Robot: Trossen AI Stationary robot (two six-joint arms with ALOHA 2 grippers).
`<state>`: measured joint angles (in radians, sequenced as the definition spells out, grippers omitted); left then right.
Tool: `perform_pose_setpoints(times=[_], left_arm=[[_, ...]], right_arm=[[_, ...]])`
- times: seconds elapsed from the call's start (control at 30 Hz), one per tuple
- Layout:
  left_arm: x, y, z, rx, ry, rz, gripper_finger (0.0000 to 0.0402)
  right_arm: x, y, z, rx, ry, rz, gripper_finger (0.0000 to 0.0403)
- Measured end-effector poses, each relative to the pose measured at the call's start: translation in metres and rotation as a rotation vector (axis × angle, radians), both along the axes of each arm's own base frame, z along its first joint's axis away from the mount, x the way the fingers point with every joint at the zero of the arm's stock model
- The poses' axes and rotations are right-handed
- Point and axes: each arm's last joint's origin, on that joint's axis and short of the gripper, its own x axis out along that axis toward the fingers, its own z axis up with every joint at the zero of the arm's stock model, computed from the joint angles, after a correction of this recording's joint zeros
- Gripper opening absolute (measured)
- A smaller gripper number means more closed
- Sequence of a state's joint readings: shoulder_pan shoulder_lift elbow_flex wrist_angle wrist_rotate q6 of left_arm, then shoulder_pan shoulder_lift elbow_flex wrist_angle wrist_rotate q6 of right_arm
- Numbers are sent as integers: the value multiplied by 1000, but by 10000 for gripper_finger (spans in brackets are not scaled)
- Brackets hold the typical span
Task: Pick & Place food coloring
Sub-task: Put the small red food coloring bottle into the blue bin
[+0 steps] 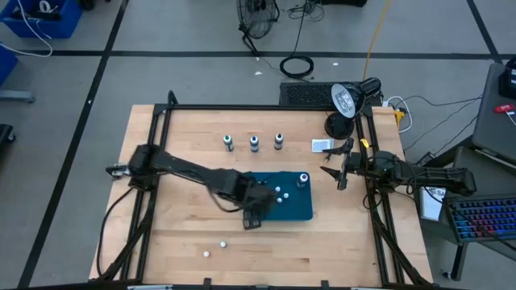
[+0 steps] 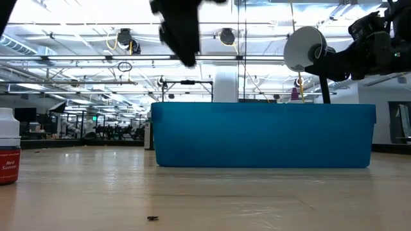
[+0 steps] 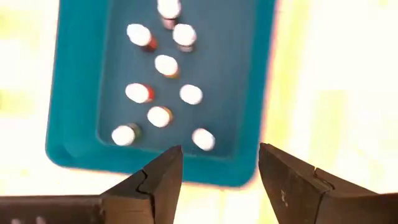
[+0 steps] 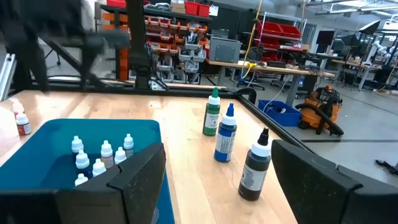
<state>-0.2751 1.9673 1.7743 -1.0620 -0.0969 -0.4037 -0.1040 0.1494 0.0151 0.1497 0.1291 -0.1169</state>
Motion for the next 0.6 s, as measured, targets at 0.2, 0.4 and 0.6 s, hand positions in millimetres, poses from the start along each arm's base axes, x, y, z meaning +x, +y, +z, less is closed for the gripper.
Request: perform_pose_setpoints(times=[0.2, 0.4, 0.6], left_arm=[[-36, -47, 12, 5, 35, -119, 211], [-64, -93, -15, 67, 78, -275, 212], [-79, -102, -46, 89, 114, -202, 212]], right_arm=[[0, 0, 0, 1, 2, 0, 279], [0, 0, 0, 1, 5, 0, 279], [0, 0, 0, 1, 5, 0, 279]])
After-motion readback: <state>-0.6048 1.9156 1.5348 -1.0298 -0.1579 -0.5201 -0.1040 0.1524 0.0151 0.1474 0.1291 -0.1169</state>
